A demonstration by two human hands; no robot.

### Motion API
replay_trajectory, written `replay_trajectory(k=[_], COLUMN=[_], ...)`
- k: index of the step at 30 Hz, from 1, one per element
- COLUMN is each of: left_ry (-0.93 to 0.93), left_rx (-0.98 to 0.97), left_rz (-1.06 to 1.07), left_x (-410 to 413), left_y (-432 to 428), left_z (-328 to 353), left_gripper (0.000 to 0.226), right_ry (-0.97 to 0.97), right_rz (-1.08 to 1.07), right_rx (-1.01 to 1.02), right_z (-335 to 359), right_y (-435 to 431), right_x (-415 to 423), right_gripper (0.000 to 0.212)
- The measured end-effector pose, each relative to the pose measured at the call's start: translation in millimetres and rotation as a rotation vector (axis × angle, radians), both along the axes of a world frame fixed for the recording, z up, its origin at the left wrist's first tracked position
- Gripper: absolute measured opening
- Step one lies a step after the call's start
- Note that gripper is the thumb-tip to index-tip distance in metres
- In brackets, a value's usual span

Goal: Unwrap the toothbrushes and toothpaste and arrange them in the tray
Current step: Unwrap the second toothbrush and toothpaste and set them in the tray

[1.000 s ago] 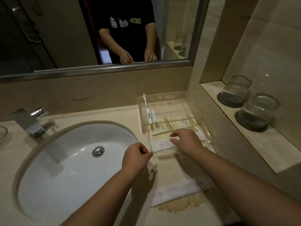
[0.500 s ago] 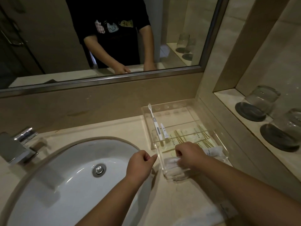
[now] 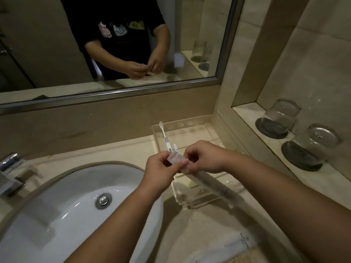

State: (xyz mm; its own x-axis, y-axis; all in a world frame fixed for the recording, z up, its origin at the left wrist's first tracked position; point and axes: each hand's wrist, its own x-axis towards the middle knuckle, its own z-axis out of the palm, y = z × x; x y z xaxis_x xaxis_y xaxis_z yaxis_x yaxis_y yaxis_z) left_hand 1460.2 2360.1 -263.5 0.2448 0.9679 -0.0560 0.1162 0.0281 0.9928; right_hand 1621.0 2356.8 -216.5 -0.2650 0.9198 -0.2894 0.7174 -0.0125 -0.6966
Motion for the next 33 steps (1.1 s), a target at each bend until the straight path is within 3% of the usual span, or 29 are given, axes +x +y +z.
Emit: replay_trajectory(k=[6,10,13,15,17,20,23,28,33], left_ry=[-0.217,-0.228,-0.262,-0.225,-0.034,0.268,0.241,0.102,0.109], left_rx=[-0.143,-0.204,-0.258,-0.302,-0.318,-0.308,-0.331,-0.359,-0.36], left_rz=[0.365,0.45,0.464,0.381,0.177,-0.121,-0.268,-0.264,-0.283], left_x=[-27.1,-51.5,-60.6,-65.9,-66.4,-55.4,-40.5,-28.1,-30.1], left_y=[0.2,-3.0,-10.8,-17.9,-28.3,-45.3,-56.9,-60.1,-61.9], left_z=[20.9,20.9,19.2,18.1,16.0,10.3,6.0,3.7,4.9], left_gripper=[0.008,0.009,0.011,0.011,0.014,0.019,0.016,0.003,0.001], right_ry=[0.177,0.242,0.423,0.624,0.808,0.89,0.888,0.88,0.907], right_rz=[-0.06,-0.065,-0.234,-0.503,-0.719,-0.719,-0.605,-0.548,-0.503], right_rx=[-0.301,-0.389,-0.353,-0.237,-0.123,-0.098,-0.087,-0.011,-0.012], right_z=[5.7,10.4,14.1,15.9,17.2,21.5,27.5,30.9,29.1], right_y=[-4.4,-3.3,4.4,13.5,24.4,34.7,38.9,40.1,29.7], right_x=[38.0,58.9,61.9,54.9,43.1,19.6,-6.4,-33.6,-31.5], right_gripper=[0.001,0.007,0.01,0.007,0.006,0.014,0.015,0.014,0.009])
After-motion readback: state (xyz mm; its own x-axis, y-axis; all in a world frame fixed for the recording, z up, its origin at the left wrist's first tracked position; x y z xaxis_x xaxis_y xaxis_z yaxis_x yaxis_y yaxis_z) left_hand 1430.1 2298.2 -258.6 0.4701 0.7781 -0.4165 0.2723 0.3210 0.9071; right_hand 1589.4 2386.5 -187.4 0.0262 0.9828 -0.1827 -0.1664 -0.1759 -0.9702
